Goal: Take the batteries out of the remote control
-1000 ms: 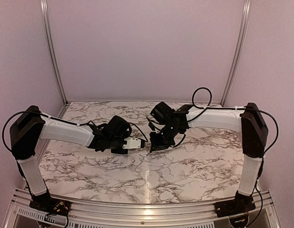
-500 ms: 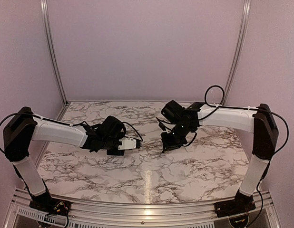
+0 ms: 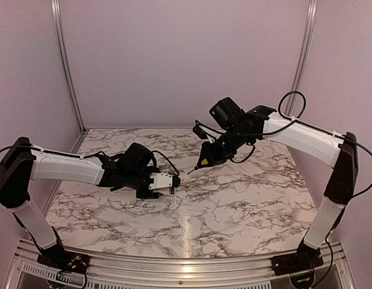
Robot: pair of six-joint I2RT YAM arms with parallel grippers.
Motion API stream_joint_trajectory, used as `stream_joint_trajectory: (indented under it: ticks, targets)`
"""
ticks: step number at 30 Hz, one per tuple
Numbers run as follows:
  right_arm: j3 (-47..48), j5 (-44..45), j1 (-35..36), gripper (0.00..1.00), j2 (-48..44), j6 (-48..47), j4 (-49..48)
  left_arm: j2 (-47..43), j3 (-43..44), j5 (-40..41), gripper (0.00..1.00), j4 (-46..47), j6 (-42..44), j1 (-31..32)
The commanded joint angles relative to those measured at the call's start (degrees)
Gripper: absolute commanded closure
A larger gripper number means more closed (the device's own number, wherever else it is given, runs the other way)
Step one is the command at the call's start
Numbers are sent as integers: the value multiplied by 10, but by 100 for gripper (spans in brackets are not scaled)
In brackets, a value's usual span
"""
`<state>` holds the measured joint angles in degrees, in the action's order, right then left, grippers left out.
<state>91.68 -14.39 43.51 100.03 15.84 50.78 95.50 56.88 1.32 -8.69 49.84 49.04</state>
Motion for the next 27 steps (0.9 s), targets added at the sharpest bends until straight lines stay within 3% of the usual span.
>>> stream_joint_trajectory:
  ticks: [1, 11, 15, 27]
  targets:
    - [44, -55, -2, 100, 14, -75, 18, -20, -1, -85, 100, -29, 11, 1]
    - [-33, -88, 22, 100, -8, -296, 16, -15, 40, -172, 100, -127, 72, 1]
    - [-97, -66, 49, 100, -43, -382, -47, -15, 48, -178, 100, -145, 90, 1]
    - [-208, -85, 49, 100, -75, -482, -225, -9, 76, -195, 100, -196, 137, 2]
